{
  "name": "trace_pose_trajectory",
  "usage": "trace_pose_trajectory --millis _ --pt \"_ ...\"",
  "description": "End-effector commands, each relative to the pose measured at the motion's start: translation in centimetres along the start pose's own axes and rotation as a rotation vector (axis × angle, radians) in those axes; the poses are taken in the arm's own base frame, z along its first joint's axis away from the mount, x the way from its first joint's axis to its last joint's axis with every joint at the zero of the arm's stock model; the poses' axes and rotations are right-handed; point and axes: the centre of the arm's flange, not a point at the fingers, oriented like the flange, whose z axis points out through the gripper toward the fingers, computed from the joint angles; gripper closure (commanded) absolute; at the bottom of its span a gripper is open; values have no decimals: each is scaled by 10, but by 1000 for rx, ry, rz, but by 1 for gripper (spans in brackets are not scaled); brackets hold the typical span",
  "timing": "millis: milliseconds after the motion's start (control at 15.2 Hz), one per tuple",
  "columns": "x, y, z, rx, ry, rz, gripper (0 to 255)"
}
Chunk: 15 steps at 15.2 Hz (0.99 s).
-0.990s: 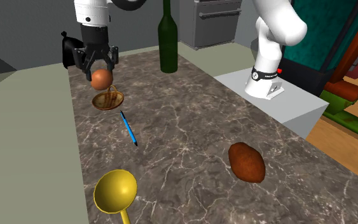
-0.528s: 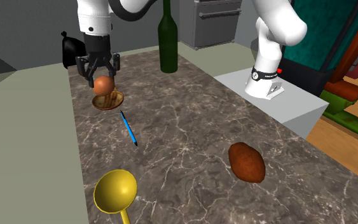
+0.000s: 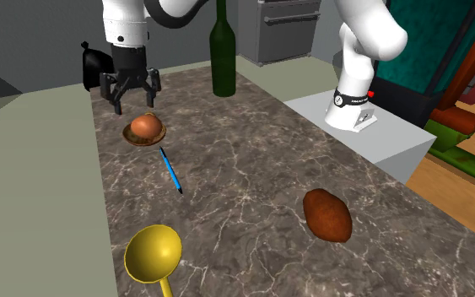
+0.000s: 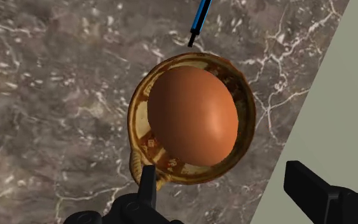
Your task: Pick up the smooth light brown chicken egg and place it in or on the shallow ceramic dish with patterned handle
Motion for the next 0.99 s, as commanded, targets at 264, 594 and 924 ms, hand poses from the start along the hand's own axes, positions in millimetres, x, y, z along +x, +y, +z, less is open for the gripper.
trace_pose_trajectory --millis 264,594,924 --pt "0 0 -26 0 0 0 0" --pt "0 0 -50 0 0 0 0" --pt "0 0 -50 0 0 0 0"
